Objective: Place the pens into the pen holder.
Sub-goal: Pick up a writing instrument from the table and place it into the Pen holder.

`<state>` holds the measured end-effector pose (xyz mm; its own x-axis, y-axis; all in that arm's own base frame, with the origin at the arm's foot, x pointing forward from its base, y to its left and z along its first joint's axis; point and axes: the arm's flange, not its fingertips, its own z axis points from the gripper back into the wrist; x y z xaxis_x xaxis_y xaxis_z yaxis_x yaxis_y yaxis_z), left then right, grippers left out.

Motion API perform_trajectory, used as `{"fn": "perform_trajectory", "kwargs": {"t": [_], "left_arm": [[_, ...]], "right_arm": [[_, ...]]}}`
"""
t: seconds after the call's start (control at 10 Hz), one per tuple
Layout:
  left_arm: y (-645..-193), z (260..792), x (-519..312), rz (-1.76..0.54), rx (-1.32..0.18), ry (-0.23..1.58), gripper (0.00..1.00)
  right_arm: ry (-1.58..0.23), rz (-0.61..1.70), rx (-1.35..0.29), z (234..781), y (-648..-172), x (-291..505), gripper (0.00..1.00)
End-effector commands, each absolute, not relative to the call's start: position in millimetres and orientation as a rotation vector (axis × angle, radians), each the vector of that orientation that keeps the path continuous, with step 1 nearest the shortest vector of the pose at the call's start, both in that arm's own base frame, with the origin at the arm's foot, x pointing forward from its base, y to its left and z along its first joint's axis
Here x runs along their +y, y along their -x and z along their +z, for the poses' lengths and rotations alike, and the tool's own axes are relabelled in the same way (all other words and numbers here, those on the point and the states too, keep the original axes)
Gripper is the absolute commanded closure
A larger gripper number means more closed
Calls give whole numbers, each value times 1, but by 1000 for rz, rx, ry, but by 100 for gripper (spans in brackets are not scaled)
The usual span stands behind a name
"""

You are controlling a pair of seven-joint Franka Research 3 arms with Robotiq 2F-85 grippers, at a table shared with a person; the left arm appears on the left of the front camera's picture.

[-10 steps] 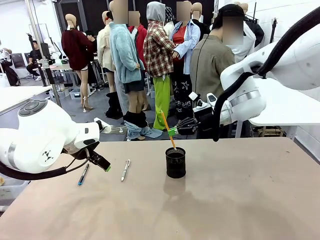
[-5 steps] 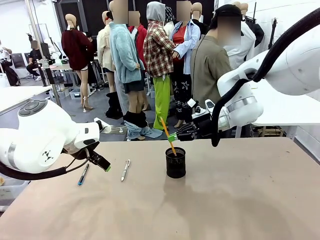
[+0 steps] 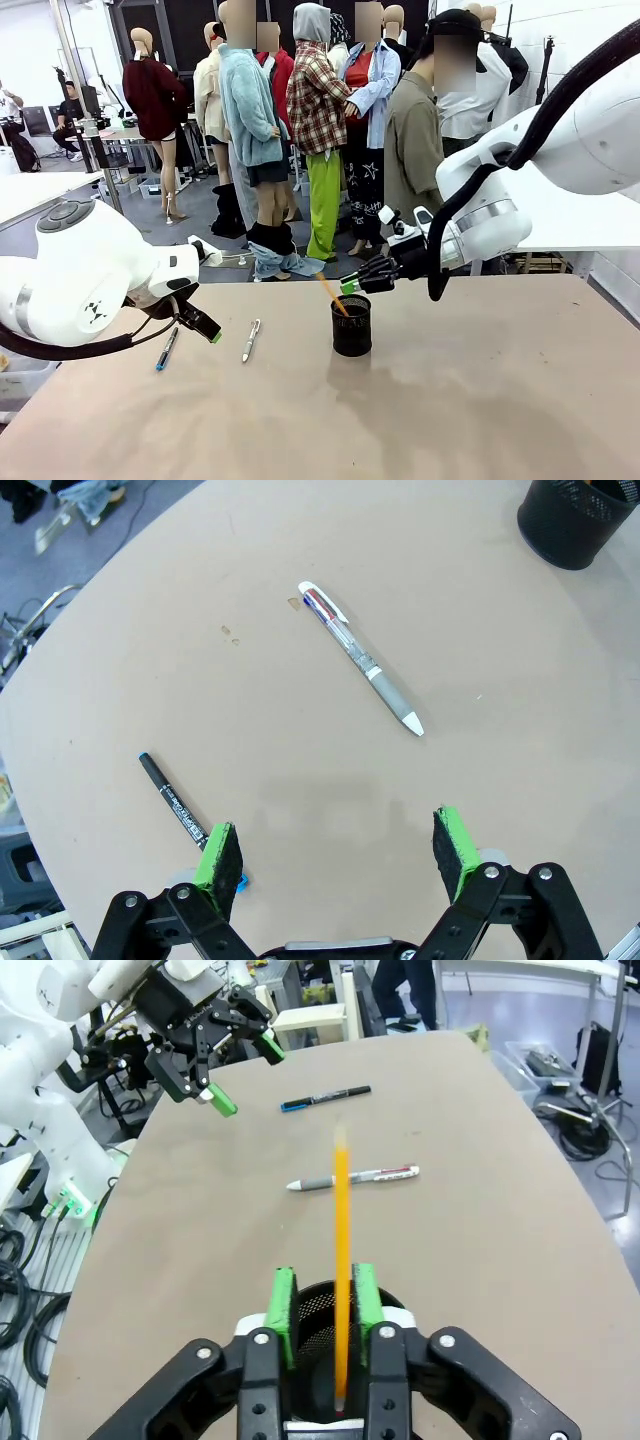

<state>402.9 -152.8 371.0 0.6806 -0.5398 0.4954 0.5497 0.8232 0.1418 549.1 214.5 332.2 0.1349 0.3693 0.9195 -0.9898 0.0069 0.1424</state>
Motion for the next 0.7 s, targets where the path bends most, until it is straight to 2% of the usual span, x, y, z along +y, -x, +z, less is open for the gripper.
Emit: {"fn": "perform_trajectory", "kwargs": {"t": [0.0,0.2,0.3,0.6], "left_arm": [[-403,371,-151,-607,-551,21,0],[-403,371,-151,-607,-551,21,0],[-403,371,-151,-607,-551,21,0],[-403,371,-151,-607,-551,21,0]], "right_arm": [[-960,1285,-856,338,-533,208,45],[-898,1219,-864,351,-524,185,45],[-779,1151,-863,363,-516,159,45],[-618,996,-919,377,-502,93,45]]}}
